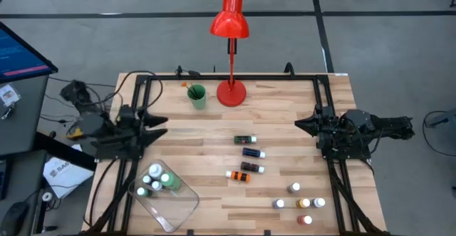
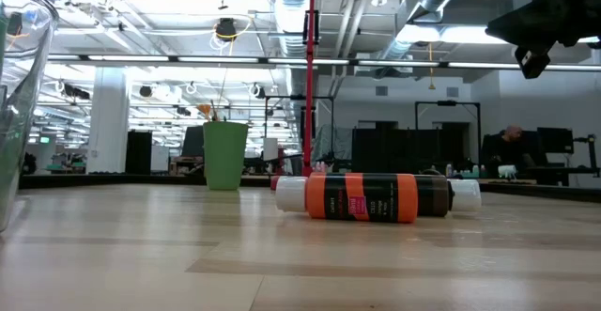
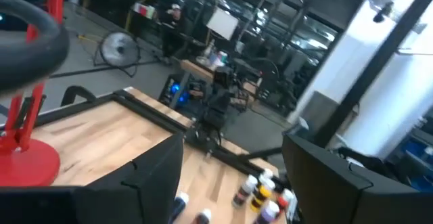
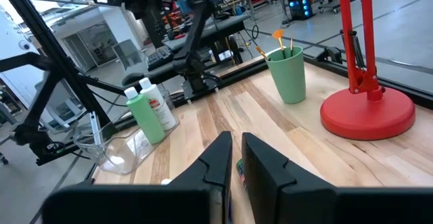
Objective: Pick & Place Paint Supplies
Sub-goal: Put the green coloring bottle into the transparent bin
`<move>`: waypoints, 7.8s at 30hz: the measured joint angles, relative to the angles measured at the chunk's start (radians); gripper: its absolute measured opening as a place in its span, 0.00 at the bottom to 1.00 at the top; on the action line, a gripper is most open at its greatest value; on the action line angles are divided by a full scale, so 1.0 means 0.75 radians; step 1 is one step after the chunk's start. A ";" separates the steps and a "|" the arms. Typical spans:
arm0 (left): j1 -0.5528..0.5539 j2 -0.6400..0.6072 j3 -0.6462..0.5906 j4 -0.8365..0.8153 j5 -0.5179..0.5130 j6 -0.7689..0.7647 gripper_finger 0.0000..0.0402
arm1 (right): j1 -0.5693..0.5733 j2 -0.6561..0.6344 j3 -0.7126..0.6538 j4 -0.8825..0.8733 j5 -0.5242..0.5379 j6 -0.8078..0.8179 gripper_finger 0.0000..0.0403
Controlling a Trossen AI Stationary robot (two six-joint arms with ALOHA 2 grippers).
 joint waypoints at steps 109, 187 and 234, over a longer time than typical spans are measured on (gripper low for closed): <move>1.081 1.941 0.788 -0.073 1.332 0.661 0.71 | 0.000 -0.001 0.000 0.000 0.000 0.000 0.08; 0.913 1.561 0.632 -0.598 1.341 0.401 0.66 | 0.000 -0.001 0.000 -0.001 -0.001 0.000 0.08; 0.900 1.861 0.795 -0.768 1.321 0.551 0.26 | 0.000 -0.001 0.000 -0.001 0.000 0.000 0.08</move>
